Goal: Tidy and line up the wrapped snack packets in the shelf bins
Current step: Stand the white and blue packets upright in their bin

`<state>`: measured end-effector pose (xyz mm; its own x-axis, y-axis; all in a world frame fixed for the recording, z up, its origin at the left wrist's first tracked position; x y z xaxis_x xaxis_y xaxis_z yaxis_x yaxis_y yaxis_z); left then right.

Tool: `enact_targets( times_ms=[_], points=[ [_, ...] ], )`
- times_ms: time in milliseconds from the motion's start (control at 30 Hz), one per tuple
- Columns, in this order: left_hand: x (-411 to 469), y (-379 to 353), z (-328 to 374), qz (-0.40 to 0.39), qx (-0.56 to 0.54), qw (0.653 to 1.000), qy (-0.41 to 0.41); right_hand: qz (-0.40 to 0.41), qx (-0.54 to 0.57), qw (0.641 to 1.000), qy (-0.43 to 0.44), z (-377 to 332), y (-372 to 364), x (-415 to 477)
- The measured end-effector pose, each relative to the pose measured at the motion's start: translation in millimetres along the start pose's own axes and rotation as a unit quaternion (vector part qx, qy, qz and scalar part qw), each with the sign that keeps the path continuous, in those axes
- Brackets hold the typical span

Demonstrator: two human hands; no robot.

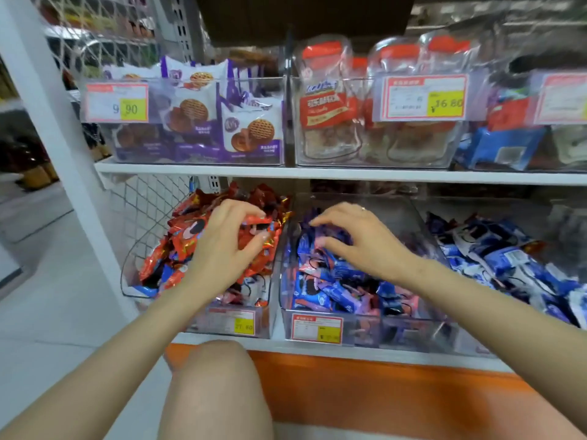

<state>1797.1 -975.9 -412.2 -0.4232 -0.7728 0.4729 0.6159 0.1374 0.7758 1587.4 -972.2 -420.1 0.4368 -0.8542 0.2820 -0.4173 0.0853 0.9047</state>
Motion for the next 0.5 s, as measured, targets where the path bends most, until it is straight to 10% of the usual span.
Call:
enact_targets(
  times_ms=[333, 500],
  points=[
    [76, -151, 167, -0.179, -0.154, 0.966, -0.105, 0.08, 0.018, 0.961, -0.264, 132, 80, -165],
    [97, -191, 172, -0.214, -0.105, 0.967, -0.092, -0.015, -0.02, 0.949, -0.314, 176, 75, -177]
  ],
)
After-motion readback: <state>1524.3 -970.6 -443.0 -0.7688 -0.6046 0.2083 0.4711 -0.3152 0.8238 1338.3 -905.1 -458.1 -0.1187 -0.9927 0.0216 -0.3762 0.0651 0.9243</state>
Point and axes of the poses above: each hand's wrist, its own x-axis towards the middle knuckle, its own y-axis out of the back of the hand, z = x × y, the point moved 5 cm from there along x, towards the middle knuckle, and after that the axes turned 11 degrees about -z, right-handed, at the moved point
